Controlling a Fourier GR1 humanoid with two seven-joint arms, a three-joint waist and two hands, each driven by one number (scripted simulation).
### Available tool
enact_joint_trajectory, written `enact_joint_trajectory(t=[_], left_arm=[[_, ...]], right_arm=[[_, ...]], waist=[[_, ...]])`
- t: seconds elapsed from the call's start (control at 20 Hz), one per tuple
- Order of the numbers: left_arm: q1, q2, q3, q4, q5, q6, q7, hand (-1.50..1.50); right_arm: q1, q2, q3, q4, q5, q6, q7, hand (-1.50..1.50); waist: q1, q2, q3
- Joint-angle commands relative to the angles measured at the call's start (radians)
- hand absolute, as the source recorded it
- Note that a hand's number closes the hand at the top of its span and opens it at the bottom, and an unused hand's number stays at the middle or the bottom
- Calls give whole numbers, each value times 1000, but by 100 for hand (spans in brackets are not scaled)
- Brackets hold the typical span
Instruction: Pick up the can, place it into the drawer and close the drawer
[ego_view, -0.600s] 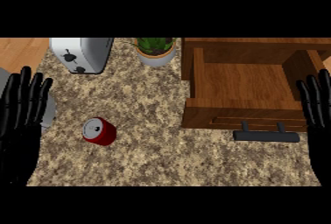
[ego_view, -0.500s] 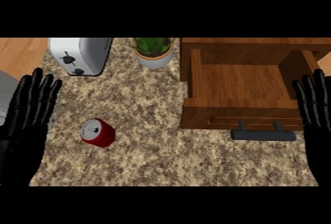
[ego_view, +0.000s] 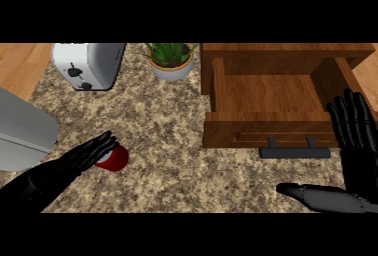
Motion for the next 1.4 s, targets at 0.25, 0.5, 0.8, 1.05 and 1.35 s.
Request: enact_joint_trajectory(t=[0.25,0.5,0.8,1.05,1.35], left_arm=[[9,258,202,101,370,-253,88,-150],[15,262,263,209,421,-320,93,-150],[-62,166,231,212,320,-253,182,-150],[-123,90,209,261,253,-273,186,-150],[-151,36,249,382,143,-356,129,-150]], right_arm=[[99,-26,-64,-55,-60,39,46,-150],[149,-27,-76,-47,-71,76,0,-150],[181,-3,-84,-43,-60,94,-39,-150],[179,23,-95,23,-62,108,-113,-150],[280,35,-81,-101,-52,135,-74,-150]], waist=[[2,-7,3],[1,-7,2],[0,-7,2],[0,-7,2],[-3,-7,2]])
